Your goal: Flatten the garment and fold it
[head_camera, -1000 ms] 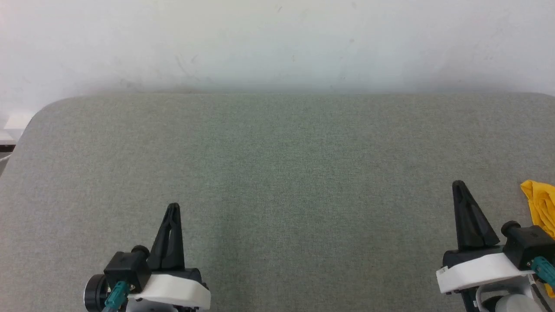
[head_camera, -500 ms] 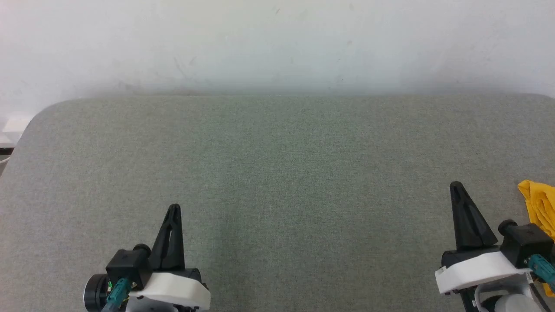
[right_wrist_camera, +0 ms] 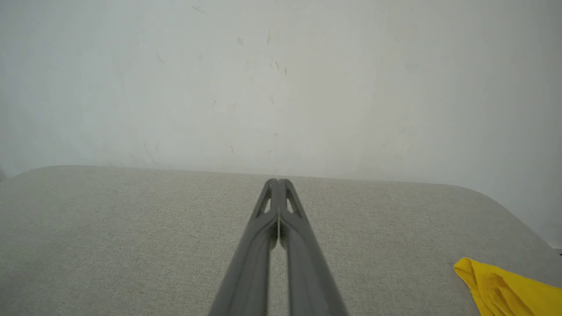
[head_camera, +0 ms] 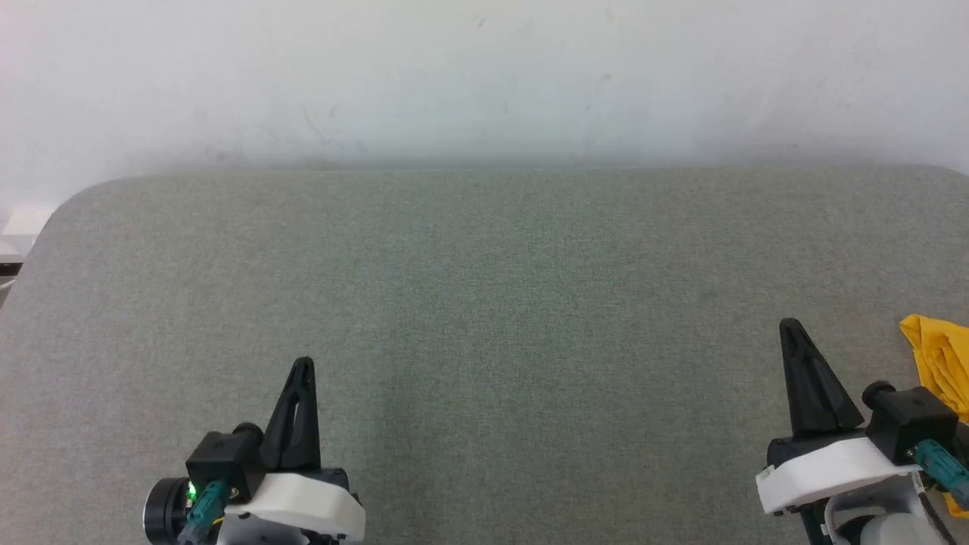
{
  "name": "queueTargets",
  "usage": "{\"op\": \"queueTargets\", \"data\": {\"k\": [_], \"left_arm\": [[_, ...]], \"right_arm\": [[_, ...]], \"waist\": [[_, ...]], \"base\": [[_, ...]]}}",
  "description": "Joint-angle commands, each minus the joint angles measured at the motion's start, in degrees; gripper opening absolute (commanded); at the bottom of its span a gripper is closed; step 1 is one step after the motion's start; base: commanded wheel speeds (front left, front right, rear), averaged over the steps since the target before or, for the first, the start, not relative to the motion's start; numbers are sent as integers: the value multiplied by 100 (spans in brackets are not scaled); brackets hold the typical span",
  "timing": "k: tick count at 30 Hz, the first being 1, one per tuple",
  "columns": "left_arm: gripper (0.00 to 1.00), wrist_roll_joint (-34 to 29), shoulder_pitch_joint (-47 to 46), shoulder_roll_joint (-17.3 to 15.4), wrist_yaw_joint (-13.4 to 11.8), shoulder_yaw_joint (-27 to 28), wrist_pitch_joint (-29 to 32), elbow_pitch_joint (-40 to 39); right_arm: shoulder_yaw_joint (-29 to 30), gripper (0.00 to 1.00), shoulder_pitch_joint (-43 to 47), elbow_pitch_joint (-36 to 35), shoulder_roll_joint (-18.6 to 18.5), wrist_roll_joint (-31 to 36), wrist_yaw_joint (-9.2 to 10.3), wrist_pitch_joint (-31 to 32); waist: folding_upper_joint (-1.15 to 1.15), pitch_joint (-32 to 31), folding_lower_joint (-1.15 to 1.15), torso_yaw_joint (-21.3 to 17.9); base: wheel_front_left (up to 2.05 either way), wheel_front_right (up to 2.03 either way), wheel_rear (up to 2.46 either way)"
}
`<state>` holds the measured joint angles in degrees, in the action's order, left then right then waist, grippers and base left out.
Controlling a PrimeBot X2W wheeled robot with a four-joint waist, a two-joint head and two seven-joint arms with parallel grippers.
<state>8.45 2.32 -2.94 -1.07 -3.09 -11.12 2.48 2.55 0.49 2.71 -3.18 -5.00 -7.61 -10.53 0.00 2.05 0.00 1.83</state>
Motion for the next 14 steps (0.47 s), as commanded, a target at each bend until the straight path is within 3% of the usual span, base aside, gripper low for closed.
{"op": "queueTargets", "data": {"k": [1,14], "left_arm": [[0,-84,-55,2,23,34,25,-38],[0,-191,-80,2,35,72,177,-67]], "right_arm": [[-18,0,-12,-26,8,48,3,40],[-51,0,-17,-60,11,111,4,181]], "waist": [[0,-2,0,-2],[0,-31,0,-27]], "base": [[0,0,0],[0,0,0]]}}
